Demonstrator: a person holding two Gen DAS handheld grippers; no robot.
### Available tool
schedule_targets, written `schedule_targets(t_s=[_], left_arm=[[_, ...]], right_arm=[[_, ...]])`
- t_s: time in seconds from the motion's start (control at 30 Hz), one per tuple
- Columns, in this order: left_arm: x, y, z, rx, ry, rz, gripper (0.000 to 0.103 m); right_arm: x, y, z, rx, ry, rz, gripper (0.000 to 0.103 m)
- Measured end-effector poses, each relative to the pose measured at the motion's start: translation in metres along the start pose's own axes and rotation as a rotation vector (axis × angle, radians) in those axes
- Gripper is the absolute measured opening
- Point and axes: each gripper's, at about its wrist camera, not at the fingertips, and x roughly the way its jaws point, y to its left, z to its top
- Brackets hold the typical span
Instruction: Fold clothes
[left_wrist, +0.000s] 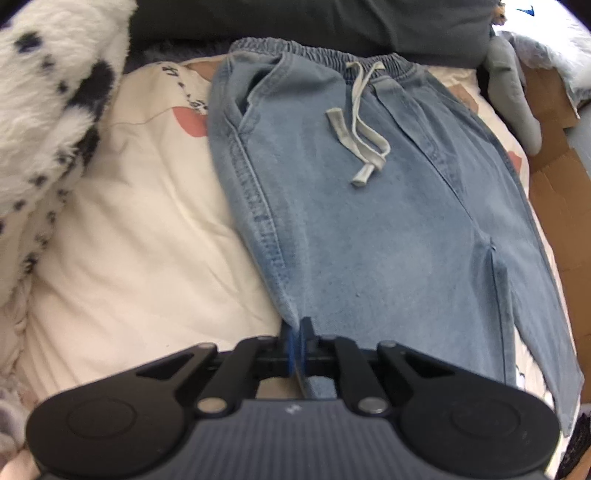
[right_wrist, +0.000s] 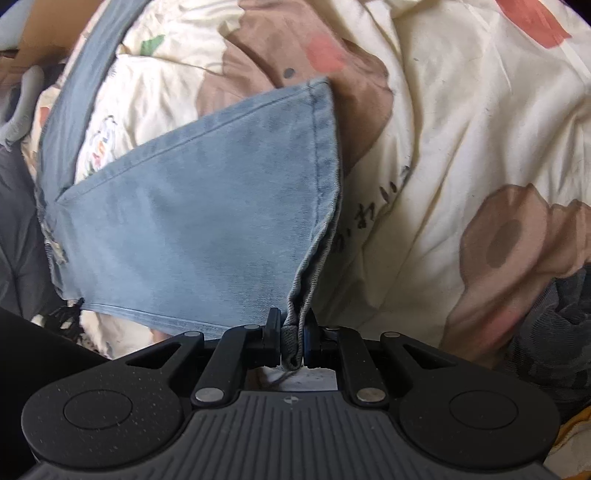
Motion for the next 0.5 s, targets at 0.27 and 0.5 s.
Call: schedule_targets(t_s=[0.27, 0.5], left_arm=[[0.019, -0.008, 0.011, 0.012, 0.06, 0.036, 0.005], [0.031, -0.006, 0.034, -0.01, 0.054, 0.023, 0.009]], right_arm=[[0.024, -0.005, 0.002, 0.028, 0.059, -0.064, 0.009], [0.027, -0.013, 0.007, 0.047, 0.077, -0.024, 0.017]])
